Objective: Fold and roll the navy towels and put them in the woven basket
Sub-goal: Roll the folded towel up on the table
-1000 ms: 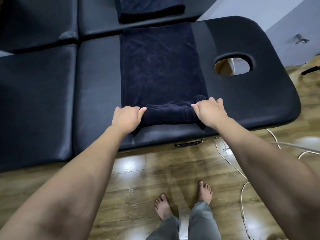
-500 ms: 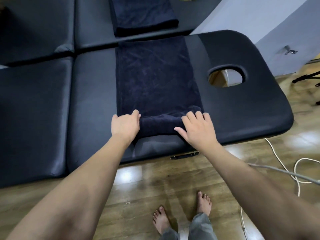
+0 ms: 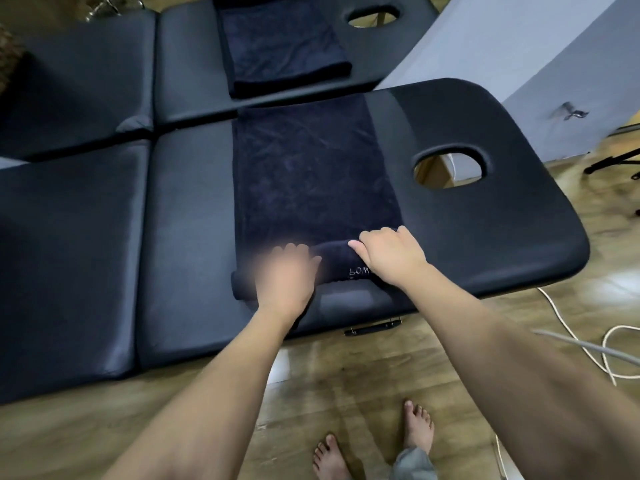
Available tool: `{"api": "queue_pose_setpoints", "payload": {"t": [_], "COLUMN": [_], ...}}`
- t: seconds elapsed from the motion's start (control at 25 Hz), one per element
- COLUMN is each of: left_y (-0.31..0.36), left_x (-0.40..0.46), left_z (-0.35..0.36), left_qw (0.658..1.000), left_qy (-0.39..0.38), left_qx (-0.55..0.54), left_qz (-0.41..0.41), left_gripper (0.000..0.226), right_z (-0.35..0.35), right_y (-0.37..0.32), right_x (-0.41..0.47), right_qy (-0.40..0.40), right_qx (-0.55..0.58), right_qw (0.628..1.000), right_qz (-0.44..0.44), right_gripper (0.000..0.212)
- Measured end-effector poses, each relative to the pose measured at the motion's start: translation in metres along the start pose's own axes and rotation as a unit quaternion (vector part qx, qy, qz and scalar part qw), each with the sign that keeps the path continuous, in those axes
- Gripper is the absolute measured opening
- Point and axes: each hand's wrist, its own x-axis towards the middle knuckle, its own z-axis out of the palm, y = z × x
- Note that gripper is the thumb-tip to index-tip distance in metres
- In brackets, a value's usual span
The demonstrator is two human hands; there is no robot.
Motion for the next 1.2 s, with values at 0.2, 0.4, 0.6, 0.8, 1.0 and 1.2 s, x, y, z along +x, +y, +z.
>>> {"api": "queue_pose_setpoints", "payload": {"t": [0.2,0.4,0.6,0.8,1.0,1.2], "left_y": [-0.005,-0.013,-0.016,-0.012,-0.021,-0.019], "left_x": [0.041,0.061,0.030,0.005,0.046,0.073], "left_z": [-0.009,-0.017,-0.008,0.016,0.007,-0.003], "left_qw": [0.995,0.979,0.992,0.998,0.998,0.996], "left_qy": [-0.095,-0.171,-0.026,0.035,-0.012,-0.057], "left_qx": [-0.034,-0.107,-0.123,-0.011,0.000,-0.034], "left_qz": [0.013,-0.003,0.030,0.052,0.067,0.062], "left_gripper": [0.043,0.049,0.042,0.062,0.069,0.059], "right_z": [0.014,0.033,0.020,-0.006,-0.008,0.022], "right_y": [-0.016,-0.022,-0.012,-0.009,-0.007,-0.009], "right_x": [-0.002,-0.008,0.017,0.044,0.051,0.022], "right_qy": [0.224,0.214,0.155,0.003,-0.036,0.168], "right_qx": [-0.062,-0.069,-0.052,0.017,0.051,-0.068], "right_qw": [0.972,0.974,0.986,1.000,0.998,0.983], "right_qz": [-0.031,-0.001,-0.017,-0.021,-0.003,-0.023], "right_gripper": [0.027,0.045,0.048,0.052,0.048,0.042]}}
